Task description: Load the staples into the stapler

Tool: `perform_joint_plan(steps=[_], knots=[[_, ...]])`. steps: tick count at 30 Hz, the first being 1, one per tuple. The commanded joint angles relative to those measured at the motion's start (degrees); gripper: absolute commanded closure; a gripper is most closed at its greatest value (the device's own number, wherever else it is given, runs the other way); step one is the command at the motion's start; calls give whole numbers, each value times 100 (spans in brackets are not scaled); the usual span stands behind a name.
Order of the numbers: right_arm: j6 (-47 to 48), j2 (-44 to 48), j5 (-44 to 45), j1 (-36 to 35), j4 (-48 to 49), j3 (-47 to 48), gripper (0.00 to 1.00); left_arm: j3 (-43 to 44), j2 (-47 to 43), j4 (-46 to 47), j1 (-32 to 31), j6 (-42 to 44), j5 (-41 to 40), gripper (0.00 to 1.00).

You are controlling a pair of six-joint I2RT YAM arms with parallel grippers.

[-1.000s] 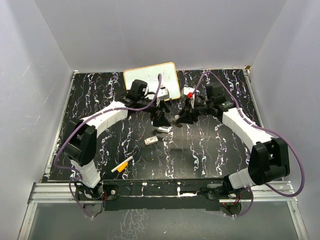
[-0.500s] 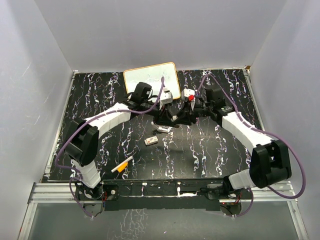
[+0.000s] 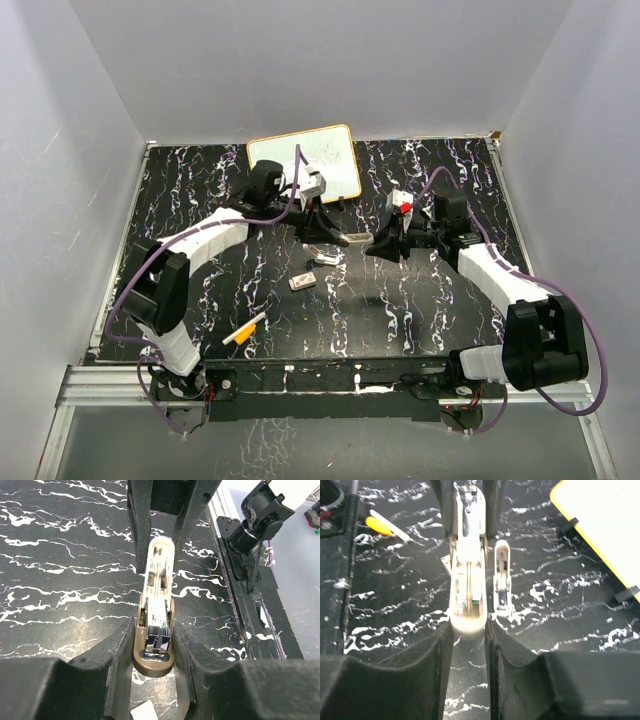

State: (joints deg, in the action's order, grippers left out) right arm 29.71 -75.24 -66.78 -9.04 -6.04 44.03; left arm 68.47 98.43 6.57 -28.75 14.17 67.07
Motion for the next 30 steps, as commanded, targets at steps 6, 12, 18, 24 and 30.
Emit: perform_joint_plan(steps=[6,12,18,24,30], knots=[[365,228,542,148,-938,427,33,-5,-342,-499,126,987,-508,100],[237,368,1154,156,-1371,633,15,-108,1,-405,-343,1371,-1275,100],[-1043,791,3451,378,-1064,790,14,5,879,555,-944,484,-2002,100],[-1631,862,3736,1800,-982,984,14,-64,1658,1677,-1302,-314,-2266,100],[-1671,815,3484,1942,-877,718,15,-178,2058,2175,-1466,-573,-2509,98]])
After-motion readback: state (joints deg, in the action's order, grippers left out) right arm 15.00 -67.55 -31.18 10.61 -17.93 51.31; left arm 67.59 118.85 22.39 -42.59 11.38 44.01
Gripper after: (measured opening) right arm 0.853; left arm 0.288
